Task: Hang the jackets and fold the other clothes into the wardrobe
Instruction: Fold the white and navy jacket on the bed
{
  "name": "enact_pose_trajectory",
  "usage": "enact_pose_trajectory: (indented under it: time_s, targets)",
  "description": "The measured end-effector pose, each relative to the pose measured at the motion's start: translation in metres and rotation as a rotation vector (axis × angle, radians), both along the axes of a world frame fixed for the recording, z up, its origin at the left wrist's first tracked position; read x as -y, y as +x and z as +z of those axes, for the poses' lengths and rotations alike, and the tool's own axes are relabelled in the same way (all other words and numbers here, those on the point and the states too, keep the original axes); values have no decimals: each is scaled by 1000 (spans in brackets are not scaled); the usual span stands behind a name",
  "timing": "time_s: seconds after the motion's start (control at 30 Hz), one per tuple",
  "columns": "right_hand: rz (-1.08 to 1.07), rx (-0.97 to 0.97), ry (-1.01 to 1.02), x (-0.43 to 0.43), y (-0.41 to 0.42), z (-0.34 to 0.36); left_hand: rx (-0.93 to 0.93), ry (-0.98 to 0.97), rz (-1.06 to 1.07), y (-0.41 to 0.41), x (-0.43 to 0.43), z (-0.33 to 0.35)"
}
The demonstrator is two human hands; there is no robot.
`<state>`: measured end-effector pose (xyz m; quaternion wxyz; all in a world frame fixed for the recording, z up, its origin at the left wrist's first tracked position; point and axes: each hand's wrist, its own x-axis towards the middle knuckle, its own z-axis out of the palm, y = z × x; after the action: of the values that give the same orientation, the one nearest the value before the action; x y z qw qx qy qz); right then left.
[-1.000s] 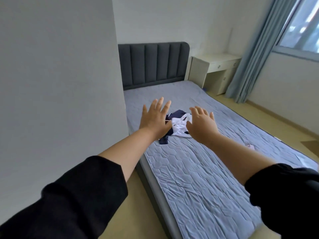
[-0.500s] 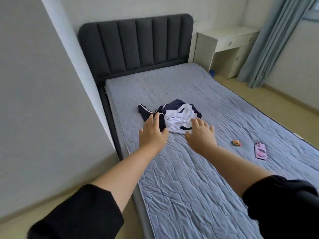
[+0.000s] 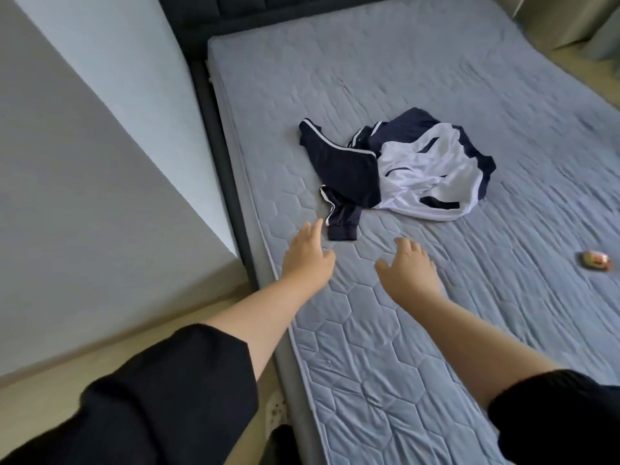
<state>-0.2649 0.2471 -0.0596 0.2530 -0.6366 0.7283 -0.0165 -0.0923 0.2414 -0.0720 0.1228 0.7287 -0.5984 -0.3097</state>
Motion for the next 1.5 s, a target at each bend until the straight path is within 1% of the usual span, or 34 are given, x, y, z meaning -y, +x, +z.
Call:
enact_pose_trajectory:
  time_s: [0.13, 0.23, 0.3, 0.4, 0.47, 0.53, 0.57, 0.63, 0.67, 0.77, 0.87, 0.9, 0.97, 1.03, 1.17, 1.2, 1.27, 1.3, 1.33, 1.43, 1.5]
  targets:
    - [126, 4, 143, 36, 34, -90, -150, 169, 101, 26, 40, -92]
    - [130, -17, 187, 65, 49, -142, -209, 220, 80, 40, 62, -153]
    - [131, -22, 206, 84, 59, -171, -175, 267, 18, 48, 71, -190]
    - [131, -6, 211, 112, 73, -210, -67, 443, -134, 66, 80, -240]
    - [101, 2, 209, 126, 80, -233, -37, 531, -228, 79, 80, -267]
    - [60, -16, 152, 139, 85, -251, -19, 513, -295, 85, 77, -287]
    - [40, -59, 102, 147, 88, -259, -4, 497, -317, 86, 76, -293]
    - [29, -195, 32, 164, 93, -271, 14, 488, -338, 87, 75, -303]
    - [36, -253, 33, 173, 94, -276, 15, 490, -356, 89, 76, -306]
    - [37, -331, 44, 184, 102, -290, -11, 512, -424, 97, 82, -309]
    - [-17, -272, -45, 170, 111, -296, -48, 571, -434, 102, 93, -301]
    - [13, -245, -41, 160, 113, -294, -82, 607, -419, 103, 97, -297]
    - [140, -224, -18, 133, 114, -286, -179, 689, -357, 108, 103, -287]
    - [179, -164, 30, 100, 108, -274, -283, 759, -223, 109, 101, -272]
    - [-46, 92, 308, 36, 84, -237, -593, 774, 215, 91, 79, -230]
    - [-123, 177, 370, 24, 76, -226, -652, 788, 275, 83, 71, -219]
    - [-333, 398, 495, 6, 61, -200, -661, 791, 278, 64, 52, -198]
    - [-413, 476, 557, -2, 53, -186, -618, 758, 255, 53, 41, -188]
    - [-439, 515, 602, -11, 44, -172, -561, 701, 223, 42, 30, -177]
    - [-355, 542, 691, -38, 13, -123, -457, 513, 47, 6, -6, -145]
    - [-331, 691, 739, -61, -12, -88, -424, 448, -118, -19, -34, -119]
